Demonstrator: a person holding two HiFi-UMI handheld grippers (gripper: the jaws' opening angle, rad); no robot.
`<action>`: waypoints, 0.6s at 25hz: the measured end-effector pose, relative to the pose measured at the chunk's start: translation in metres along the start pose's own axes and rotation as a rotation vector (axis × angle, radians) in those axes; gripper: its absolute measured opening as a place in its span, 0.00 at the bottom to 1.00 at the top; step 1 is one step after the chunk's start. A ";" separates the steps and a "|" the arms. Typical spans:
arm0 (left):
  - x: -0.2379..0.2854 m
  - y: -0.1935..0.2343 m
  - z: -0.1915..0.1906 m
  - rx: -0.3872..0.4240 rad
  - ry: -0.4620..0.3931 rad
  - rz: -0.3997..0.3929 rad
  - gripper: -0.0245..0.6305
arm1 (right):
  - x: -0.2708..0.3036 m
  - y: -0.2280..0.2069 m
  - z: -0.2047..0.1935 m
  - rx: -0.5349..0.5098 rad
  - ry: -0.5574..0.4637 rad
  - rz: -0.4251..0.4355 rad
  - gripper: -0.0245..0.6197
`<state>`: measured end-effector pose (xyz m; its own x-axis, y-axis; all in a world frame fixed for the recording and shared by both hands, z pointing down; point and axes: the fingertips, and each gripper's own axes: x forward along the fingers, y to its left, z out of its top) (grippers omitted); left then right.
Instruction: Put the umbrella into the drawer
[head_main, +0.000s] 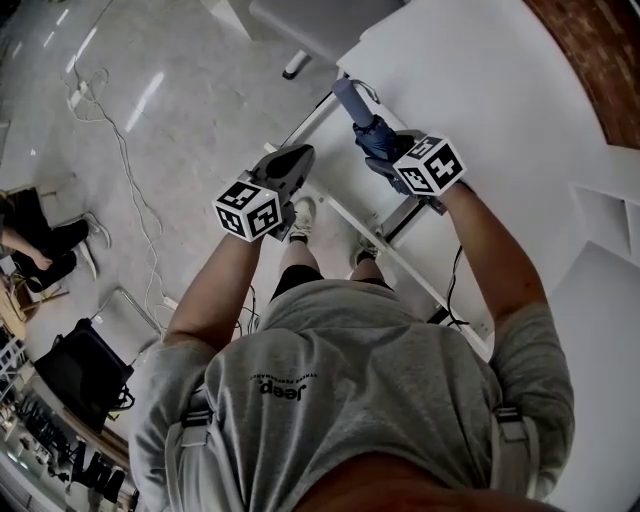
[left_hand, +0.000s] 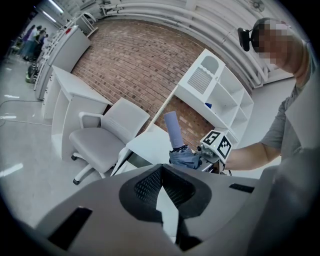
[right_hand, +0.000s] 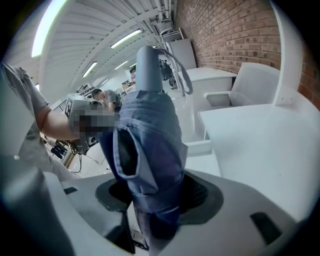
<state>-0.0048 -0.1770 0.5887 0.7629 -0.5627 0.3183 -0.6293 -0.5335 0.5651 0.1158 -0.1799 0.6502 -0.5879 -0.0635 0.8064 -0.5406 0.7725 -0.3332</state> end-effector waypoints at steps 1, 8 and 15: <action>0.000 0.003 -0.001 -0.002 0.000 0.002 0.07 | 0.007 0.000 -0.004 0.000 0.014 0.000 0.44; 0.002 0.013 -0.007 -0.015 -0.013 0.005 0.07 | 0.041 -0.013 -0.034 -0.015 0.116 -0.023 0.44; -0.004 0.025 -0.013 -0.029 -0.015 0.008 0.07 | 0.074 -0.026 -0.054 -0.083 0.223 -0.061 0.44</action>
<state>-0.0217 -0.1799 0.6120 0.7554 -0.5766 0.3113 -0.6307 -0.5107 0.5843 0.1187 -0.1708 0.7446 -0.4038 0.0224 0.9146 -0.5143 0.8212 -0.2472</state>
